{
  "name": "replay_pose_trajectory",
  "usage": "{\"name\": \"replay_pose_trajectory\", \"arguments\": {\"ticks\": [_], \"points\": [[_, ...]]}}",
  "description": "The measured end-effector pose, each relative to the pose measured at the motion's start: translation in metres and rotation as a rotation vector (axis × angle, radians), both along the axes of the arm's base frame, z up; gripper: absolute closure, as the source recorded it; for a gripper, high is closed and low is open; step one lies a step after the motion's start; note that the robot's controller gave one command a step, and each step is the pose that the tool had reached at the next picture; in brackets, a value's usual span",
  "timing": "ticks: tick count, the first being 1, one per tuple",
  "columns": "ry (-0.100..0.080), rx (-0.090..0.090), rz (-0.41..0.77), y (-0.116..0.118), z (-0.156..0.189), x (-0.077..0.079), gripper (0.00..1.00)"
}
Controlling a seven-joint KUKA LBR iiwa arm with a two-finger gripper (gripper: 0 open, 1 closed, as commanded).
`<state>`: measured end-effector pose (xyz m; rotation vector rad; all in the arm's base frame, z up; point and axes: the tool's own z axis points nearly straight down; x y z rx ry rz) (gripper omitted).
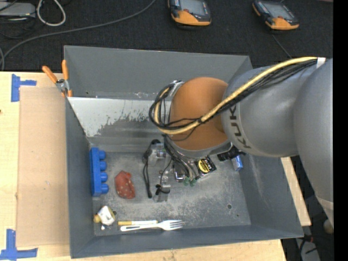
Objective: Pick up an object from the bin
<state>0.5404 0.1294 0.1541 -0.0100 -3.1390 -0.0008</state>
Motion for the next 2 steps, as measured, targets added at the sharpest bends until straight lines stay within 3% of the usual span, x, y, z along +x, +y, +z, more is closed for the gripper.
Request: {"name": "replay_pose_trajectory", "arguments": {"ticks": [1,2], "points": [[0.000,0.000,-0.001,0.000,0.000,0.000,0.00],[-0.001,-0.002,0.021,0.009,-0.003,0.011,0.00]]}}
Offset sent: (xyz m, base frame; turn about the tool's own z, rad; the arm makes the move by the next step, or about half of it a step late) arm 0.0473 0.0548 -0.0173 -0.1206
